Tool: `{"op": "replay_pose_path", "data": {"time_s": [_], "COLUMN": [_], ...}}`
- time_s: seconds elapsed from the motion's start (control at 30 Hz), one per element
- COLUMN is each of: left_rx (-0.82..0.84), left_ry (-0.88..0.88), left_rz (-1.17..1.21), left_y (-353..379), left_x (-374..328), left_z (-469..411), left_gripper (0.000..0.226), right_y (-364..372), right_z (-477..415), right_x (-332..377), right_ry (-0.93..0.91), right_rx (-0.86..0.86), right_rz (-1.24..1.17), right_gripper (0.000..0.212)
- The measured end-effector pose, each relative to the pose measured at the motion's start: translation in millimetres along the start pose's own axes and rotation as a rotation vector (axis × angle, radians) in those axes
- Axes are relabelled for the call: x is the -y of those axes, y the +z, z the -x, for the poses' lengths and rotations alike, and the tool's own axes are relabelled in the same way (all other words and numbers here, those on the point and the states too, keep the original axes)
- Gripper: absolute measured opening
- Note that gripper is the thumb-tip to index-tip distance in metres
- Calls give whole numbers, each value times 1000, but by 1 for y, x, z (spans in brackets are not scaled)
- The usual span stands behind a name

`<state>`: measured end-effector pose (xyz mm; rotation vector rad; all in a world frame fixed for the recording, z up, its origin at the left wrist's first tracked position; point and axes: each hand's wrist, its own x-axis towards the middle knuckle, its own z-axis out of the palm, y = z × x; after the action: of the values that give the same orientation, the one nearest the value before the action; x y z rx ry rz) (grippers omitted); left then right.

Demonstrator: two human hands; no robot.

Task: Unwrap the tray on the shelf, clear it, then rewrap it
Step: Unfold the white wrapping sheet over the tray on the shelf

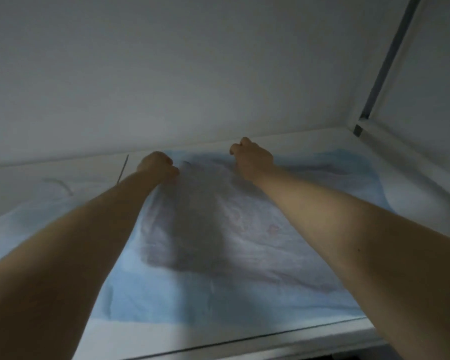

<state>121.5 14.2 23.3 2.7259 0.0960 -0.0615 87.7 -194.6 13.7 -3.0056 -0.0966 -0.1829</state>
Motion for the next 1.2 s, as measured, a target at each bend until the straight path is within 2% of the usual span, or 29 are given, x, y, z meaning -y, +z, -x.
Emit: {"op": "replay_pose_path", "data": {"time_s": [0.07, 0.23, 0.47, 0.6, 0.7, 0.77, 0.87, 0.93, 0.97, 1.03, 1.13, 1.2], "left_rx": [11, -52, -54, 35, 59, 156, 487, 589, 570, 388, 187, 124], "left_ry": [-14, -19, -129, -133, -60, -39, -203, -240, -198, -37, 133, 203], "left_rz": [-47, -147, -246, -325, -357, -336, -201, -254, -330, -415, -317, -304], "left_y": [4, 4, 7, 9, 4, -3, -16, -25, -26, -25, -11, -3], "left_x": [2, 5, 10, 9, 10, 11, 12, 9, 5, -2, 1, 2], "left_z": [21, 57, 87, 82, 84, 88, 87, 87, 86, 85, 62, 52], "left_gripper": [33, 35, 30, 30, 39, 45, 55, 62, 62, 56, 48, 46], "right_y": [0, 3, 3, 1, 2, -1, -2, 0, 1, 4, 3, 4], "right_z": [10, 31, 63, 75, 81, 82, 82, 81, 79, 75, 67, 58], "right_x": [2, 12, 31, 34, 34, 32, 30, 29, 28, 25, 17, 9], "right_ry": [-11, -93, -197, -187, -160, -129, -90, -70, -58, -32, 20, 40], "right_rx": [64, 101, 180, 222, 264, 268, 257, 247, 241, 223, 175, 140], "right_rz": [-32, -71, -89, -71, -53, -59, -52, -36, -33, -38, -46, -59], "right_gripper": [38, 38, 32, 29, 29, 29, 28, 26, 25, 25, 26, 28]}}
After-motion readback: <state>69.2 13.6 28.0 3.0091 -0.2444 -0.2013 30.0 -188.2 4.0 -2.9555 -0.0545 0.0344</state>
